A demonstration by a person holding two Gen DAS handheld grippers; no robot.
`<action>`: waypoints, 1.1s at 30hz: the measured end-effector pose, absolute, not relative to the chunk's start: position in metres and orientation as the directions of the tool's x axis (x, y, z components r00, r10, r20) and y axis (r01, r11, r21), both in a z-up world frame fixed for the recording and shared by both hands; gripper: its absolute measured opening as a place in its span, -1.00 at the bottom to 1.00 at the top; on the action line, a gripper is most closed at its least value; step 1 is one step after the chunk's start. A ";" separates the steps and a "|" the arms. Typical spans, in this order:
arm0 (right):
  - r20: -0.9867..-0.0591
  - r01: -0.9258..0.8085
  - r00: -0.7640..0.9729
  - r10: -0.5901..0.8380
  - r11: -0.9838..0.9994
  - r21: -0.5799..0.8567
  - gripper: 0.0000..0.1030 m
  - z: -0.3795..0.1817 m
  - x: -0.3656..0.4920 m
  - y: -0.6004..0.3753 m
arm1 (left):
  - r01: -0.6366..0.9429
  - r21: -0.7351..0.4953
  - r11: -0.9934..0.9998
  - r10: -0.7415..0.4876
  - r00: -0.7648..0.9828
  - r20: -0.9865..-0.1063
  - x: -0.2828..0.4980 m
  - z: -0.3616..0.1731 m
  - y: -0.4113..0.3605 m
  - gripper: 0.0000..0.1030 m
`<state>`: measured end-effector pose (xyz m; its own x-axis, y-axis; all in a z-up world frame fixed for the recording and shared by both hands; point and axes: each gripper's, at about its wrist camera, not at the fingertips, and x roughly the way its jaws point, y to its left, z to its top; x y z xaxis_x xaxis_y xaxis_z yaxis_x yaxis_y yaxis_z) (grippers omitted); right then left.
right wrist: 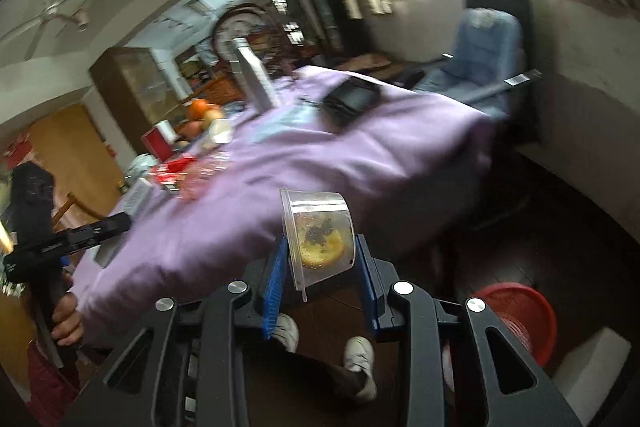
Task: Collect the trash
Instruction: 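Carry the medicine box and jelly cup to the red wastebasket, then open both tools over the red wastebasket to drop the box and cup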
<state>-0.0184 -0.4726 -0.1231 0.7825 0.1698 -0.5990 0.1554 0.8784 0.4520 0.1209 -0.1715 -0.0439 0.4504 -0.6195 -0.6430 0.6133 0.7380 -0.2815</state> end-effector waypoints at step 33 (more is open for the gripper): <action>-0.796 0.650 0.595 -0.112 0.650 0.395 0.13 -0.264 -0.104 -0.641 | 0.888 -0.203 0.412 -0.474 0.018 -0.880 0.082 -0.208 -0.499 0.46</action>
<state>-0.1043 -0.6411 -0.2636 0.5952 -0.1120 -0.7958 0.6498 0.6496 0.3946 0.0823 -0.4992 -0.2084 0.0183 -0.4737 -0.8805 0.8880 0.4125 -0.2034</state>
